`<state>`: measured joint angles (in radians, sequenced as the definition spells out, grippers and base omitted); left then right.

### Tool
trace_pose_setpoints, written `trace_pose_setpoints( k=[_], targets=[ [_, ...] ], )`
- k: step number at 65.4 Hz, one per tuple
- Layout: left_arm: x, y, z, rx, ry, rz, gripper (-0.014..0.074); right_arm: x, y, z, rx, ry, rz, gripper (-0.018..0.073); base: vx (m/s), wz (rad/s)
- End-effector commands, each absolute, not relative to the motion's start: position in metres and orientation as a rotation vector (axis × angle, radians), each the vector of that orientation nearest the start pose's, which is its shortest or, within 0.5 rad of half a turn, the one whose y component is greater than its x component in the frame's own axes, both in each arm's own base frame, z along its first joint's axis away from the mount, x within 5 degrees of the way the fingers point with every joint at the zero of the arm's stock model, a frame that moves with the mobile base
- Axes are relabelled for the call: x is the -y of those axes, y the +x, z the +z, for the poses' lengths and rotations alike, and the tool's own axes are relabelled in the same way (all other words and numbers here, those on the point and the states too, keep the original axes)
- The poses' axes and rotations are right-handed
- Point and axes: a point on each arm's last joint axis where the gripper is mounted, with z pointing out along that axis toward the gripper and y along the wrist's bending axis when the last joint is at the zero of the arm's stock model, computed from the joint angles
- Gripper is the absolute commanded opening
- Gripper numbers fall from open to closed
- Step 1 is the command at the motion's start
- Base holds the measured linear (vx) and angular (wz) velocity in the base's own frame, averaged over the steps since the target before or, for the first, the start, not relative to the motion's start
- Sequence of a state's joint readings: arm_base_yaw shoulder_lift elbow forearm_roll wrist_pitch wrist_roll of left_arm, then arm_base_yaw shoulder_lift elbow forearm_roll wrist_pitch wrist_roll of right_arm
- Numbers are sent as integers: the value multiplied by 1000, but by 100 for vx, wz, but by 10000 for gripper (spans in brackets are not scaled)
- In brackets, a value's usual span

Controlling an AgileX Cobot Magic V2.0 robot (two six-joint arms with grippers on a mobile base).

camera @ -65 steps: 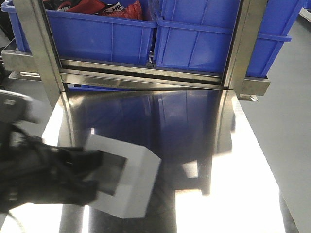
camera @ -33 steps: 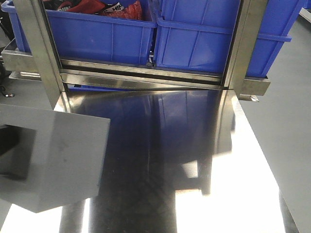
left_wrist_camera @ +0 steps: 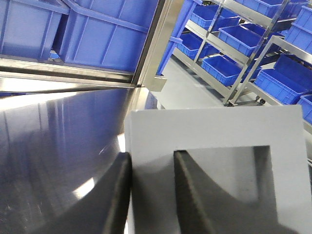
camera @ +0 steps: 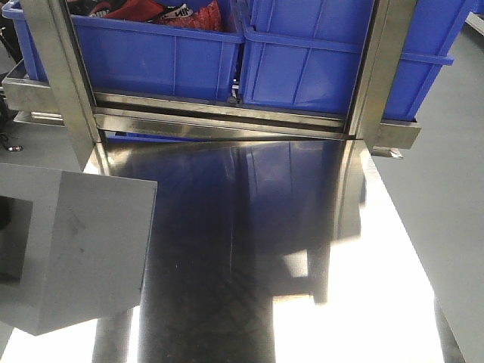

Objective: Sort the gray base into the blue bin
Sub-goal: 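Hold the gray block in the left gripper while turning away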

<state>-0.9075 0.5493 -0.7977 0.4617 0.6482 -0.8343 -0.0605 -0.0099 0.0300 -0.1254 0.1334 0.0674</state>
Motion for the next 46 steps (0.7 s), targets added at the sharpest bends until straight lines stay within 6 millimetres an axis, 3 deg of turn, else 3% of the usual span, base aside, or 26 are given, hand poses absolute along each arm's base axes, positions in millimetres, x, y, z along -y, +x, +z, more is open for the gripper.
trace_pose_setpoints(
  k=[1,46],
  targets=[
    [60,76,400,-1756,242,-764,3,4,56,195,-1560,-2,-112,-9,0,0],
    [60,76,400,-1757,243,-763,3,4,56,195,-1560,-2,-112,-9,0,0]
  ],
)
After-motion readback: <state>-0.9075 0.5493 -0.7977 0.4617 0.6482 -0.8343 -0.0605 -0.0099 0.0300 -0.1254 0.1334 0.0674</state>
